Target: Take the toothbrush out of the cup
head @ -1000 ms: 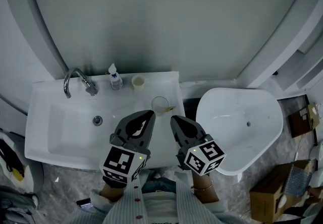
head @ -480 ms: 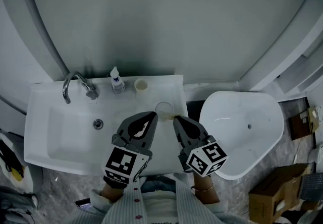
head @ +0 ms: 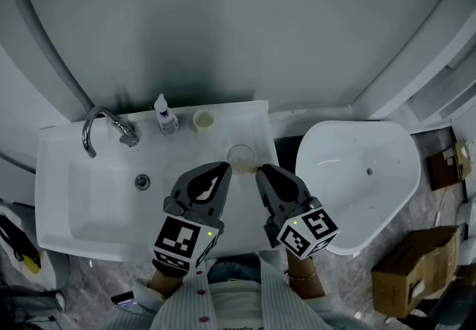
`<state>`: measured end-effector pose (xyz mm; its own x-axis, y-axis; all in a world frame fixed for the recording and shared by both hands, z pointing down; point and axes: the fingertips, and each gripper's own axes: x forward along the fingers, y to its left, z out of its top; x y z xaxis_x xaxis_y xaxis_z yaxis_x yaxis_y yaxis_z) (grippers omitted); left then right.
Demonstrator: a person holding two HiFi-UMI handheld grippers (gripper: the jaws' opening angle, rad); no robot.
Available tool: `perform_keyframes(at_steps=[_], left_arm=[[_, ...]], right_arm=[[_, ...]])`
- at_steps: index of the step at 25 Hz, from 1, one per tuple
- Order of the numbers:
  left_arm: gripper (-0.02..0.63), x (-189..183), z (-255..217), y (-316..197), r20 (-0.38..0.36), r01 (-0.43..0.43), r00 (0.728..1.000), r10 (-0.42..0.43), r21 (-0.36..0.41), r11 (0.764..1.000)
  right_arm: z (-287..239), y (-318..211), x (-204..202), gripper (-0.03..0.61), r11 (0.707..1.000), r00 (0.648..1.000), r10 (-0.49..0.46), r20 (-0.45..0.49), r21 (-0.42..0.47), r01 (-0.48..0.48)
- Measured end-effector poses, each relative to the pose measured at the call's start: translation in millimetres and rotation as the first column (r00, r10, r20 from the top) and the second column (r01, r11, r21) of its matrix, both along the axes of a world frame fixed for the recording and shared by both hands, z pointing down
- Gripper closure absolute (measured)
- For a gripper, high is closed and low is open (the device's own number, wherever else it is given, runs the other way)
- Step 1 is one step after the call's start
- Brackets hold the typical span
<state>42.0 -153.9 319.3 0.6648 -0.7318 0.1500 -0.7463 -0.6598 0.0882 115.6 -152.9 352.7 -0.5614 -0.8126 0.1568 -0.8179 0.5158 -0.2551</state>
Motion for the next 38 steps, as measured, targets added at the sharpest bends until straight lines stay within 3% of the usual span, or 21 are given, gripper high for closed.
perform_keyframes(at_steps=[5, 17, 27, 38], left_arm=[[0.596, -2.1, 8.2, -5.7, 0.006, -0.011, 1.000, 0.011, -0.011, 1.000], [0.595, -10.2, 26.2, -28.1, 0.008, -0.014, 1.000, 0.014, -0.058, 0.998], [0.595, -13.6, 42.0, -36.8, 0.022, -0.007, 1.000, 0.009, -0.086, 0.996], [0.595, -11.3, 53.9, -44.3, 0.018, -0.013, 1.000, 0.015, -0.112, 0.994]], right_arm=[[8.5, -5.0, 1.8, 0.493, 1.000, 1.000, 0.014, 0.007, -0.014, -0.014], [28.0, -17.7, 3.9, 0.307, 0.998, 1.000, 0.019, 0.020, -0.055, -0.018], [35.5, -23.9, 11.7, 0.259, 0.998, 0.999, 0.046, -0.010, -0.036, -0.046], [67.5, -22.6, 2.6, 0.232, 0.995, 1.000, 0.006, -0.020, -0.104, -0.008]])
